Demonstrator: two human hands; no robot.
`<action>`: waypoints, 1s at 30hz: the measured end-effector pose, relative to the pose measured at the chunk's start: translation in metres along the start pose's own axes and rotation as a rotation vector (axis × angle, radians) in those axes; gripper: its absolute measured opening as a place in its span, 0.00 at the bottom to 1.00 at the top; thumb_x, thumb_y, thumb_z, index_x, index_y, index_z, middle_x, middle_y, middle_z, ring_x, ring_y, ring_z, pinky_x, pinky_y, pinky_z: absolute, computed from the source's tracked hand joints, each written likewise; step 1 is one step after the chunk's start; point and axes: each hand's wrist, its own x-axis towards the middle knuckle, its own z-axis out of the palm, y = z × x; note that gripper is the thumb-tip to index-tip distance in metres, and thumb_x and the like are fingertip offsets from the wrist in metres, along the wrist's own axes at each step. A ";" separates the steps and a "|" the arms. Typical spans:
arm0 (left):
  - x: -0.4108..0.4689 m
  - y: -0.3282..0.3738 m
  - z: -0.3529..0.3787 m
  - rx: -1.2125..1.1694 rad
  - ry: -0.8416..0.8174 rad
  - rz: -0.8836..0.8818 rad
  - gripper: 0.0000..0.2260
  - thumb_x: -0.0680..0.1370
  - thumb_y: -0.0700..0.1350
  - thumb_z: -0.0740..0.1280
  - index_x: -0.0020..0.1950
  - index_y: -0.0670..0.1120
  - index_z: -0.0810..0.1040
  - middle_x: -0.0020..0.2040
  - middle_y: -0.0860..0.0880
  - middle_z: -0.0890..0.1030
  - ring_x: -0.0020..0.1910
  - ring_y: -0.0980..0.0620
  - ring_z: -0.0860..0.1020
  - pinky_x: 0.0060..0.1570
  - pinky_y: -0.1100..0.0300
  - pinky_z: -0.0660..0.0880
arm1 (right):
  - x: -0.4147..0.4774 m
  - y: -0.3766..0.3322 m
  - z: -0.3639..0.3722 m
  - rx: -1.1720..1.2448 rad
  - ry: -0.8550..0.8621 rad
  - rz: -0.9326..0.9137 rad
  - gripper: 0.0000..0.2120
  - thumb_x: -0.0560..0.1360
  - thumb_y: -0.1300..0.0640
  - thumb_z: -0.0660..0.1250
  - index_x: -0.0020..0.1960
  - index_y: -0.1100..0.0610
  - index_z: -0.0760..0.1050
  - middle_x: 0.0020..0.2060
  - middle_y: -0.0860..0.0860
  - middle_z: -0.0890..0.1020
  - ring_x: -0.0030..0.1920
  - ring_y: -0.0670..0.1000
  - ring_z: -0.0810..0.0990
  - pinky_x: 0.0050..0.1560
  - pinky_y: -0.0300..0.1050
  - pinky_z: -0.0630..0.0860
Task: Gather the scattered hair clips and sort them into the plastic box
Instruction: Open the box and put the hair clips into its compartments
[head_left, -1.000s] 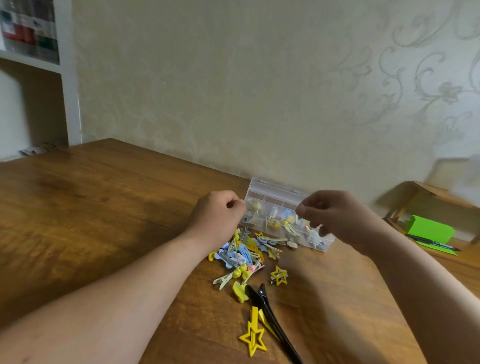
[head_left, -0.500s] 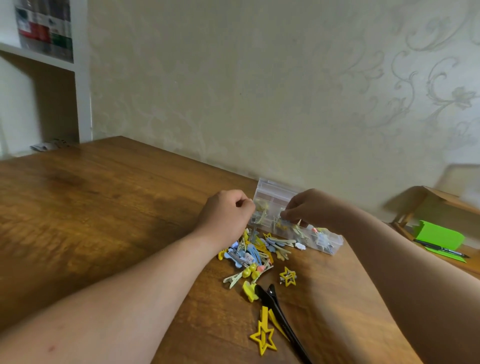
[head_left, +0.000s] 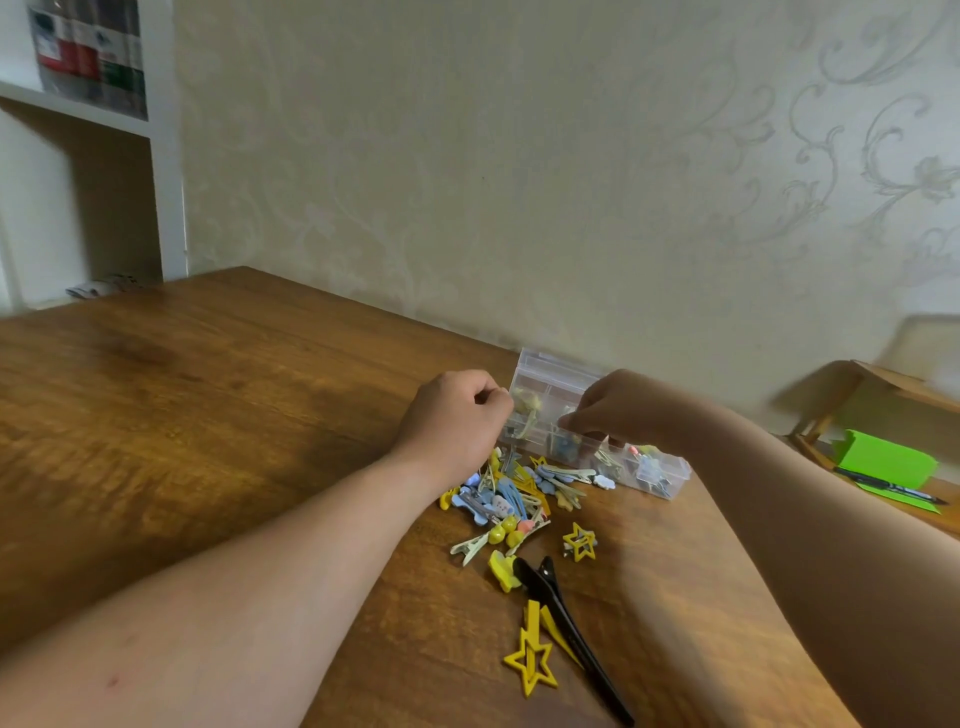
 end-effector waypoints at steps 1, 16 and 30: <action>0.000 0.000 0.000 -0.001 -0.001 0.000 0.14 0.84 0.49 0.65 0.43 0.44 0.83 0.41 0.43 0.84 0.41 0.42 0.82 0.41 0.45 0.79 | -0.001 0.000 0.000 0.002 0.010 -0.001 0.14 0.79 0.48 0.74 0.47 0.60 0.85 0.38 0.51 0.87 0.33 0.48 0.78 0.33 0.39 0.71; 0.001 -0.001 -0.001 0.006 -0.007 -0.024 0.13 0.83 0.49 0.65 0.45 0.44 0.84 0.41 0.45 0.85 0.38 0.44 0.80 0.37 0.54 0.73 | -0.086 0.025 0.039 0.365 0.499 -0.172 0.09 0.80 0.50 0.71 0.41 0.50 0.82 0.35 0.44 0.84 0.34 0.42 0.78 0.37 0.42 0.72; -0.001 0.002 -0.001 0.021 0.006 -0.025 0.12 0.83 0.46 0.67 0.44 0.45 0.85 0.39 0.48 0.84 0.32 0.55 0.75 0.38 0.56 0.73 | -0.087 0.035 0.058 -0.091 0.307 -0.220 0.16 0.84 0.48 0.63 0.70 0.38 0.78 0.63 0.42 0.81 0.58 0.47 0.80 0.48 0.42 0.73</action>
